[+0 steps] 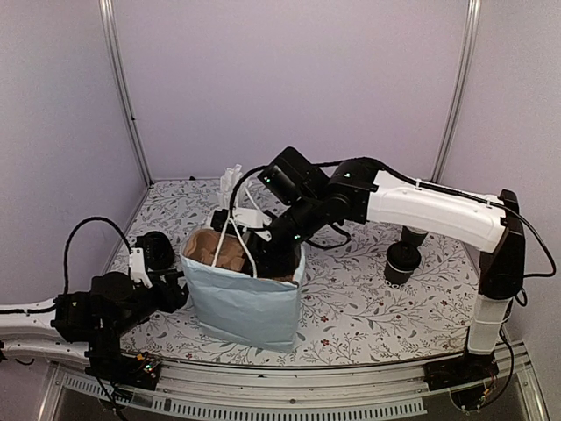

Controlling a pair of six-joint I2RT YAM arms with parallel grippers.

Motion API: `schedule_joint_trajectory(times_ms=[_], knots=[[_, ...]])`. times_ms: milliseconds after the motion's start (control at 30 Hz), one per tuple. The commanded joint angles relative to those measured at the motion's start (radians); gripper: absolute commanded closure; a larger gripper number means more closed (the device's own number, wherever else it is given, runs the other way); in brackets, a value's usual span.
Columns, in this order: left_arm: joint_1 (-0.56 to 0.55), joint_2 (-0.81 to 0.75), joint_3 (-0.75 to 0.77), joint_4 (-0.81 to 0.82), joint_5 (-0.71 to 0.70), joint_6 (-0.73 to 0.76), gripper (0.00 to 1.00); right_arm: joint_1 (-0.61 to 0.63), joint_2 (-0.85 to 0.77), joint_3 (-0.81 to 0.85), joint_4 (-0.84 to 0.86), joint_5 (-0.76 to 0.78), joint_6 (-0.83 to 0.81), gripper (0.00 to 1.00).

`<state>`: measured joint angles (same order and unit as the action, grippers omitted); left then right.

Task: Pack the takeout coffee

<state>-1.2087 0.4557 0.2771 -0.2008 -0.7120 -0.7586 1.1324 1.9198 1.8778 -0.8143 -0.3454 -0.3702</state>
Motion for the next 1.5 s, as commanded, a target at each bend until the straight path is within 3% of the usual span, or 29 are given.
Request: schedule_joint_trajectory(times_ms=[0,300,500,933,1467], knots=[[0.007,0.007,-0.027,0.176,0.094,0.038,0.37,0.012,0.027,-0.011,-0.044,0.009,-0.020,0.71],[0.008,0.111,-0.059,0.378,0.186,0.077,0.37,0.015,-0.016,-0.051,-0.071,0.073,-0.076,0.70],[0.008,0.127,-0.070,0.423,0.196,0.098,0.37,0.017,-0.094,-0.216,-0.090,0.122,-0.113,0.70],[0.012,0.106,-0.080,0.407,0.175,0.109,0.36,0.024,-0.117,-0.279,-0.132,0.161,-0.148,0.70],[0.016,-0.114,-0.120,0.253,0.139,0.087,0.36,0.054,0.104,-0.106,-0.120,0.164,-0.096,0.67]])
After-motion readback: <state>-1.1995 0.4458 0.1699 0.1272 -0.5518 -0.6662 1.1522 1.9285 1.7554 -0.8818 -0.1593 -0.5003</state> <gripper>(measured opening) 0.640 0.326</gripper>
